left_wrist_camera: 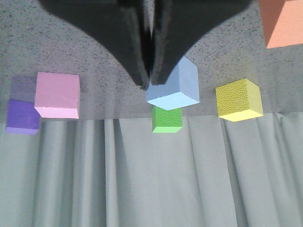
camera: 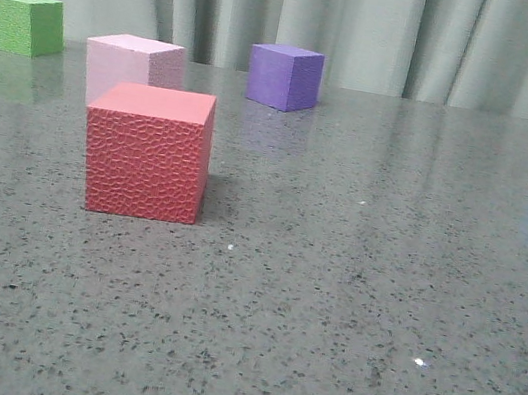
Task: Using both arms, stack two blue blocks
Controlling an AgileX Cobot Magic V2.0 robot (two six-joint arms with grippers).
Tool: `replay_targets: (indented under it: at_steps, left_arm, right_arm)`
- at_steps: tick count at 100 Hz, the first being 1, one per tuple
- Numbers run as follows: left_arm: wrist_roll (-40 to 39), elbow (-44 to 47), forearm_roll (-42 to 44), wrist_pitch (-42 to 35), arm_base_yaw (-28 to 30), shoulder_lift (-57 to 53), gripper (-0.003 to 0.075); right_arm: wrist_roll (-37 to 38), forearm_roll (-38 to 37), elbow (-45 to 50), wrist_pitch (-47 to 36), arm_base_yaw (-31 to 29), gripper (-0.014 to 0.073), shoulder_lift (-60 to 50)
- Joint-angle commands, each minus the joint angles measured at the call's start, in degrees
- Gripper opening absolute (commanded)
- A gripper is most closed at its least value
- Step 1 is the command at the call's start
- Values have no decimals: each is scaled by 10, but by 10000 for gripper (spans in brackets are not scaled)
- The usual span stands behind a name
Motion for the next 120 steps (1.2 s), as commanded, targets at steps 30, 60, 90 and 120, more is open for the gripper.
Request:
replay_targets:
  at_steps: [30,60,90,120]
  left_arm:
    - [-6,-116,-38,100,1,3,-19]
    - [-6,-279,-74,277,1,126,-19]
    - [-6,-440,-74,468,1,291,-19]
    - [-6,-493,-103,527,1,373,-19]
  right_arm:
    - [-5,28,-92,39,-3,-122,-14]
    - [-5,36,-263,228,-3,-122,53]
    - [-4,51,-425,401,-3,-122,191]
    - [-4,67,-508,485,-3,-122,284]
